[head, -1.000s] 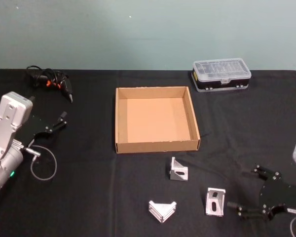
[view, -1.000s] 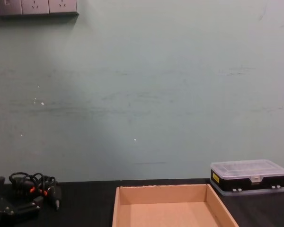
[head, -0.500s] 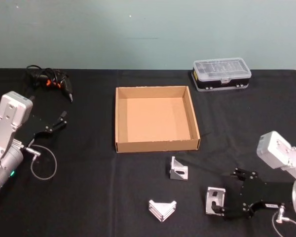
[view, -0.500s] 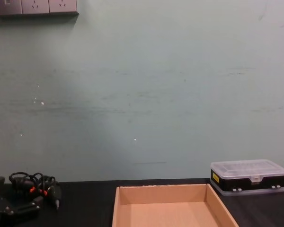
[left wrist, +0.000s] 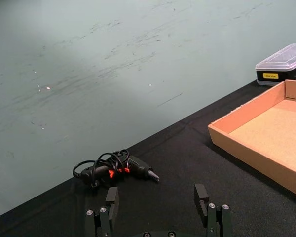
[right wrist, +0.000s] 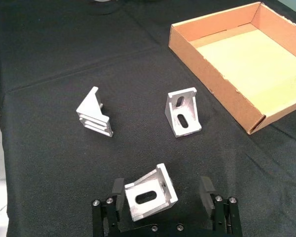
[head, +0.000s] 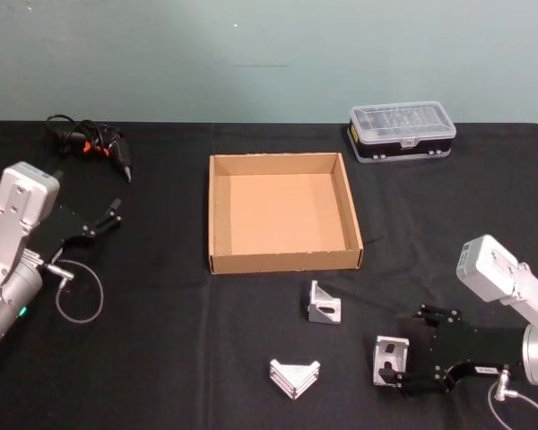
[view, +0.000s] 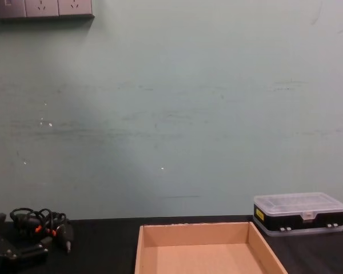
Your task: Use one hand to pick up the angle iron from the table and place it into the box.
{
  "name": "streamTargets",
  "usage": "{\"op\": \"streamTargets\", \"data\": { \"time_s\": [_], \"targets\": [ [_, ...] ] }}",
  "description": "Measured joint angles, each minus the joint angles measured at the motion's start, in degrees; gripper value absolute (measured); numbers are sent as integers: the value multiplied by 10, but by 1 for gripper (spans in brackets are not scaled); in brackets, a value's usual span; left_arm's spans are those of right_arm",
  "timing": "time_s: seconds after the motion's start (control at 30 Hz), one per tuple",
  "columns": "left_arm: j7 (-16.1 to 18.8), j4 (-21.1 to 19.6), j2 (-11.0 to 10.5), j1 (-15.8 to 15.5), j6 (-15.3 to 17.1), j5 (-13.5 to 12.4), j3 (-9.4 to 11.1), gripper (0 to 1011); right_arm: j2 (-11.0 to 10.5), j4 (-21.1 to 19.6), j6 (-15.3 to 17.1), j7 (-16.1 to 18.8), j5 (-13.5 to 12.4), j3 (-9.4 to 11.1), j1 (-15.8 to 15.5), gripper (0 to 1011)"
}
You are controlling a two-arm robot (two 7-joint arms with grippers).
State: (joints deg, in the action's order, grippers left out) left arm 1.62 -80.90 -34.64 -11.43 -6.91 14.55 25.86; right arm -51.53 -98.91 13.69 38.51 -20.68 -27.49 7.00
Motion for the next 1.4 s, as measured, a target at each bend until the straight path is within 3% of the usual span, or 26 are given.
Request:
{"op": "streamTargets", "data": {
  "time_s": [0.27,0.37,0.47,0.6,0.7,0.77,1.0,1.4],
  "targets": [
    [0,0,0,0,0,0,0,1000,-1,-2,-1,0,0,1,-1,814],
    [0,0,0,0,0,0,0,1000,-2,-2,-2,-1,0,1,-1,682],
    [0,0,0,0,0,0,0,1000,-2,-2,-2,-1,-1,1,-2,627],
    [0,0,0,0,0,0,0,1000,-2,-2,-2,-1,-1,2,-2,456],
    [0,0,0,0,0,0,0,1000,-2,-3,-3,-1,-1,2,-2,396],
    [0,0,0,0,0,0,0,1000,-2,-3,-3,-1,-1,2,-2,294],
    [0,0,0,0,0,0,0,1000,-3,-3,-3,-1,-1,2,-2,92],
    [0,0,0,0,0,0,0,1000,3,-13,-6,-12,-3,10,-3,64]
  ]
}}
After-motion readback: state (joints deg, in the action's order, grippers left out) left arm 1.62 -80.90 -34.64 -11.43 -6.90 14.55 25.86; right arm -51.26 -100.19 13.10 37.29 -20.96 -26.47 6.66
